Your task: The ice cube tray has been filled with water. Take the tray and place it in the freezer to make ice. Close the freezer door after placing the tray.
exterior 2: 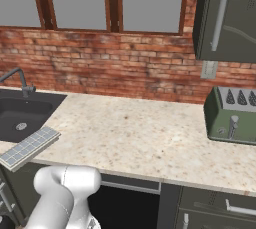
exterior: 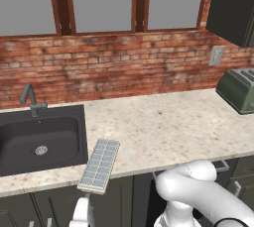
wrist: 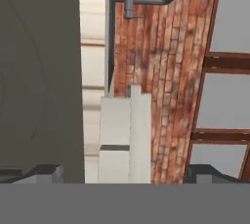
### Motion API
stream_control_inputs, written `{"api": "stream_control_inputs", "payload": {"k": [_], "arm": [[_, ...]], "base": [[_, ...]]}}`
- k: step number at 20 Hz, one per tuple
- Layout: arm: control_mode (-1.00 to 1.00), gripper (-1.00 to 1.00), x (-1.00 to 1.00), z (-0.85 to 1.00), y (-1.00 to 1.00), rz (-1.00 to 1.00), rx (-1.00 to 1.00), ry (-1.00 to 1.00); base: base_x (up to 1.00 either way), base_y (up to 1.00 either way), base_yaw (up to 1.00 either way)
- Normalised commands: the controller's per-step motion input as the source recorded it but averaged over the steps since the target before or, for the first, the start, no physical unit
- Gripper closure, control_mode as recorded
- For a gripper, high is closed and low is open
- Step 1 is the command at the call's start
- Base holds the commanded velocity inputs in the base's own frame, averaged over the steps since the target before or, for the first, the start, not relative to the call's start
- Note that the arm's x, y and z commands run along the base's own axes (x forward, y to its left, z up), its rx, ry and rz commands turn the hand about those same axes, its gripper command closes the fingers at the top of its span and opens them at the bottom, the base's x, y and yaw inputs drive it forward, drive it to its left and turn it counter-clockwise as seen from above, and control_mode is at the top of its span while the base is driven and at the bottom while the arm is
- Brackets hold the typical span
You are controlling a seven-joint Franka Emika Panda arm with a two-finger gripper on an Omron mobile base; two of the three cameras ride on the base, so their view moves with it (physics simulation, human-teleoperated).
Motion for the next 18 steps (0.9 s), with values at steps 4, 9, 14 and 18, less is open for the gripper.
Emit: {"api": "stream_control_inputs", "payload": {"k": [4, 9, 14, 18], "arm": [[-1.0, -1.0, 0.0, 0.02, 0.0, 0.04, 0.06, 0.0], [-1.0, -1.0, 0.0, 0.1, 0.0, 0.03, 0.06, 0.0], [-1.0, -1.0, 0.03, 0.11, 0.0, 0.02, 0.05, 0.0], [-1.0, -1.0, 0.06, 0.0, 0.0, 0.0, 0.03, 0.0]], "base": [[0.0, 0.0, 0.0], [0.0, 0.0, 0.0], [0.0, 0.0, 0.0], [0.0, 0.0, 0.0]]}}
